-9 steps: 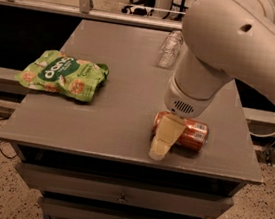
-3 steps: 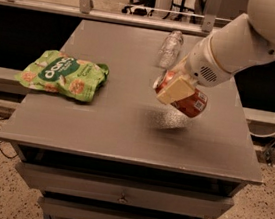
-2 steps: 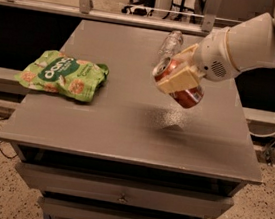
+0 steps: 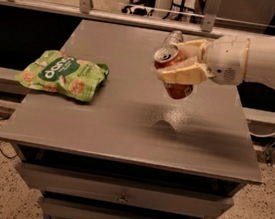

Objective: Place coke can upright

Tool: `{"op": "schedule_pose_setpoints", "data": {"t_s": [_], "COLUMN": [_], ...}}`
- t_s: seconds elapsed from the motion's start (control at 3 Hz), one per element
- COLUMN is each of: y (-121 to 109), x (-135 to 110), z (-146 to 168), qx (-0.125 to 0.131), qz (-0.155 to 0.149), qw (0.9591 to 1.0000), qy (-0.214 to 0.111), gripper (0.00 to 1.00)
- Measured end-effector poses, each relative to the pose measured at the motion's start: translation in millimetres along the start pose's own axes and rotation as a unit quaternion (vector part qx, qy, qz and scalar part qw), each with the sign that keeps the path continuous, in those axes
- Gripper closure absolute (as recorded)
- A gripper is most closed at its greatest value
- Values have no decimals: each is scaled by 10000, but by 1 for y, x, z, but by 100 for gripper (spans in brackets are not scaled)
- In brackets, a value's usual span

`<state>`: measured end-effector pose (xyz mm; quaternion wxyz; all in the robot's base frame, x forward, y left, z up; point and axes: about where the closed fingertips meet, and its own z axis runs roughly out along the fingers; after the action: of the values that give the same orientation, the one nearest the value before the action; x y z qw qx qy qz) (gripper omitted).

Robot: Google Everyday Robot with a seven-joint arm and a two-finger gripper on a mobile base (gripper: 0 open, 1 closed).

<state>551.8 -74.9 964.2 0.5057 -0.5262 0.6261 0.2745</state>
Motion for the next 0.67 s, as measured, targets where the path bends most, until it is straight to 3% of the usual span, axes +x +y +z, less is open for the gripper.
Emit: {"op": "schedule_pose_setpoints", "data": {"t_s": [0.67], "y": [1], "x": [-3], "z": [-7], "qx": [-274], "qz": [-5], "qw": [9930], "qy": [-1151], "gripper": [100]}}
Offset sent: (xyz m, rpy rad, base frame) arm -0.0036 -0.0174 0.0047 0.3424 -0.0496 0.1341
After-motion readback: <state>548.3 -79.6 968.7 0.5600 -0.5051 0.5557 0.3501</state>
